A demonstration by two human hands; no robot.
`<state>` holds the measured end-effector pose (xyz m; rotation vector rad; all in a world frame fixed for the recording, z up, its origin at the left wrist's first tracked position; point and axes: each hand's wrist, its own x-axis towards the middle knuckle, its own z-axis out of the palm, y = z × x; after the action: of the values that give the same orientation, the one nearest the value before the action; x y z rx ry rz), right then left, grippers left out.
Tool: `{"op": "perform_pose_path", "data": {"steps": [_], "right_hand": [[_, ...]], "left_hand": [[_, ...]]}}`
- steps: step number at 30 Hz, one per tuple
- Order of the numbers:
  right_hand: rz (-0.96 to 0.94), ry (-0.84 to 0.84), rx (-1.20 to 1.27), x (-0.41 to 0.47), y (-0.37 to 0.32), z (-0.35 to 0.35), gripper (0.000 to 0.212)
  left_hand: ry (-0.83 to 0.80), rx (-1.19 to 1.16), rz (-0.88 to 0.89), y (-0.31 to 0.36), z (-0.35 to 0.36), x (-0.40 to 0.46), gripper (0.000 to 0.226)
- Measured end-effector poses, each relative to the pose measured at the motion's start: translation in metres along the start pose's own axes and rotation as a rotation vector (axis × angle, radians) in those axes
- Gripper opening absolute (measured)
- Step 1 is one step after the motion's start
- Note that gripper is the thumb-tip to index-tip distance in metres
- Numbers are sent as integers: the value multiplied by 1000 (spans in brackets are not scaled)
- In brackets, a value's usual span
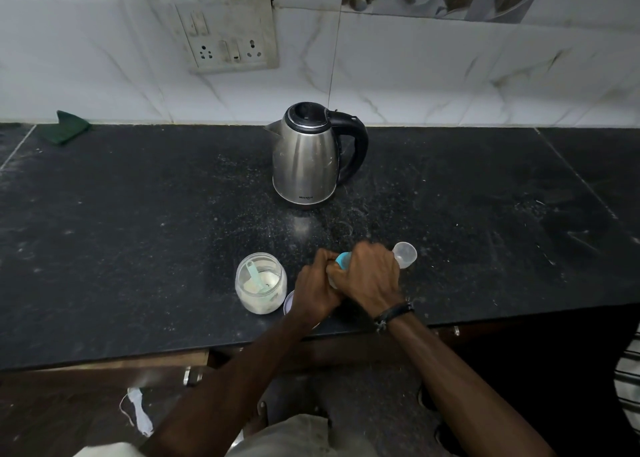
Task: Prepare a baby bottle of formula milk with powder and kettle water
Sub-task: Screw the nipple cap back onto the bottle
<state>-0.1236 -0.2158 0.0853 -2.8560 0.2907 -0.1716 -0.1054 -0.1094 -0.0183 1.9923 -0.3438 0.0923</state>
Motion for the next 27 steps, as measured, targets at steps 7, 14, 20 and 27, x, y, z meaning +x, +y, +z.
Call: {"op": "perform_pose_path", "data": {"steps": [7,14,20,27], "right_hand": [[-12,-284,113,5,27,-21,73],[208,-56,105,38,86,-34,62],[243,-244,-55,40,109,-4,73],[231,-121,259,35,109,1,48]], "left_hand": [[-29,-18,-22,6,-4,0,45],[-56,-3,-63,5,-3,3,61],[-77,-16,-70,7,-5,2,60],[-78,-4,-78,6,-5,3,62]]}}
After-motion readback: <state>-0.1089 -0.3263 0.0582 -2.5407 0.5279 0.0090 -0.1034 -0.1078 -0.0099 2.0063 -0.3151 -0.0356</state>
